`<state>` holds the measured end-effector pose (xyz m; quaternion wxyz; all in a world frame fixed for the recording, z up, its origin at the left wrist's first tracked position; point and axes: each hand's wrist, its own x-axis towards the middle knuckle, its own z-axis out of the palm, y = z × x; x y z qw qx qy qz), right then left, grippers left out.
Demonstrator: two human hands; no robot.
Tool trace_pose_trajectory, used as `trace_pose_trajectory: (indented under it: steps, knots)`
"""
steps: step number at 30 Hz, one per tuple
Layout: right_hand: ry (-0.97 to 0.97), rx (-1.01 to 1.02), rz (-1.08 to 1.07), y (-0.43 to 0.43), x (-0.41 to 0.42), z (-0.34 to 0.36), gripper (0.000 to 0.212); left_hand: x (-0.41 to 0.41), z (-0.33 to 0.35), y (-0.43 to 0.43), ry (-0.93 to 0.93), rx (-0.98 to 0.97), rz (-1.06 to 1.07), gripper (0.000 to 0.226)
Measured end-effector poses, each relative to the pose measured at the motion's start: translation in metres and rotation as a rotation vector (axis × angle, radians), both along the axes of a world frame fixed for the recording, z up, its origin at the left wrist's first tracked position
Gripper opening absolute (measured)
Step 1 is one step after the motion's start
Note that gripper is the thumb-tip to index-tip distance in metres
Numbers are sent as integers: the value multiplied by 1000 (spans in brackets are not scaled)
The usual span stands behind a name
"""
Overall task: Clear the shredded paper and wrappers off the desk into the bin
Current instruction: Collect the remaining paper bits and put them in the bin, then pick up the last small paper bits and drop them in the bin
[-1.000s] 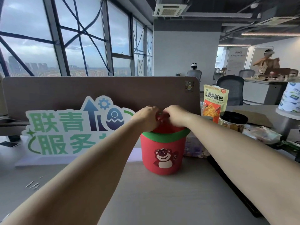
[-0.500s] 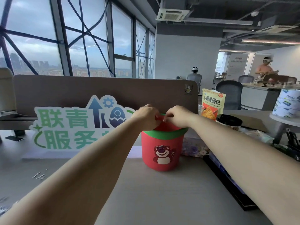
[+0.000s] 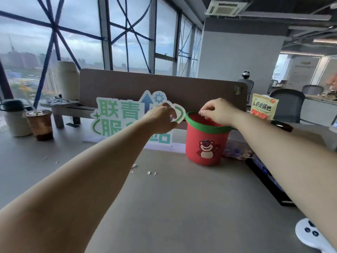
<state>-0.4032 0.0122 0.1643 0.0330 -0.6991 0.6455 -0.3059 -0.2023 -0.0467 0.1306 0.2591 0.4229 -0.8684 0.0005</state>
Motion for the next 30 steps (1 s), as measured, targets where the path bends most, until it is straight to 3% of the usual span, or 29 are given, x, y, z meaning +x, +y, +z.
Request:
trace_pose_trajectory:
  steps: [11, 19, 24, 30]
  knots:
    - [62, 211, 187, 23, 120, -116, 21, 159, -108, 63, -83, 235, 325, 34]
    - [51, 310, 193, 25, 151, -185, 24, 211, -151, 86, -121, 321, 450, 42]
    - [143, 271, 122, 14, 154, -211, 49, 217, -177, 91, -168, 362, 512, 63]
    - [177, 385, -14, -3, 169, -223, 110, 232, -193, 73, -109, 421, 699, 97]
